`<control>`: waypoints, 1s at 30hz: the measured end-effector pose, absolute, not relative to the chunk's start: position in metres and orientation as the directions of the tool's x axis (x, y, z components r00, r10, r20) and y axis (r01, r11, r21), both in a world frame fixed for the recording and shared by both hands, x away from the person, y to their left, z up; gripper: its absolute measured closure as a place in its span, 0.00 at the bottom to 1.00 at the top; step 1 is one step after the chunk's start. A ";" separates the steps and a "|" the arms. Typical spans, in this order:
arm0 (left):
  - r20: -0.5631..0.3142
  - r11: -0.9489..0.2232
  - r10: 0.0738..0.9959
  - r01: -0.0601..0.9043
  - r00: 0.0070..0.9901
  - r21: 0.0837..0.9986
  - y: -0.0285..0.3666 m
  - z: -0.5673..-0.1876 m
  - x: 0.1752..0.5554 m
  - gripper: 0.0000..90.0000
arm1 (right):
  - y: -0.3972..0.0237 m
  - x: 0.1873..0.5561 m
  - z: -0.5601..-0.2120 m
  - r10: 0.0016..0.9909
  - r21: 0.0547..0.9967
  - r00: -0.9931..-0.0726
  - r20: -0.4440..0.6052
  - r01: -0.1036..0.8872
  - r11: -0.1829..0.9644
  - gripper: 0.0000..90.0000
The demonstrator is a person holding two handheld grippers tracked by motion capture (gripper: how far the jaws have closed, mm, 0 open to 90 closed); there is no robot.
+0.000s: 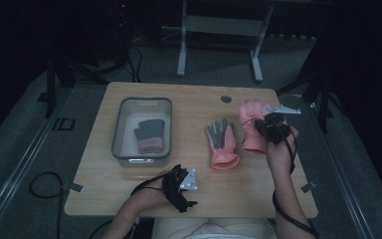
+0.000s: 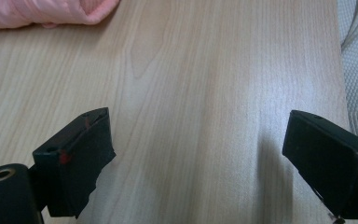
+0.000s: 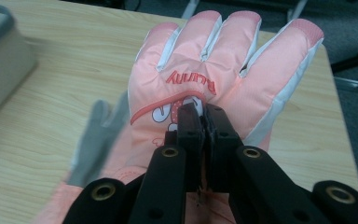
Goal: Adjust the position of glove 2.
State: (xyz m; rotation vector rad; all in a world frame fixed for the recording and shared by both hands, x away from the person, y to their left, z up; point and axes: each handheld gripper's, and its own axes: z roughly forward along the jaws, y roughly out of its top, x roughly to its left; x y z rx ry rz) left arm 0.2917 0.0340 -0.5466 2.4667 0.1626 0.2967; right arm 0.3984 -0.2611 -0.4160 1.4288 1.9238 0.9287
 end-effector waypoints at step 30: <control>0.198 -0.783 0.231 0.061 0.953 0.619 0.033 -0.541 0.290 0.08 | -0.174 0.400 -0.456 0.942 0.745 -0.334 0.020 0.634 0.209 0.96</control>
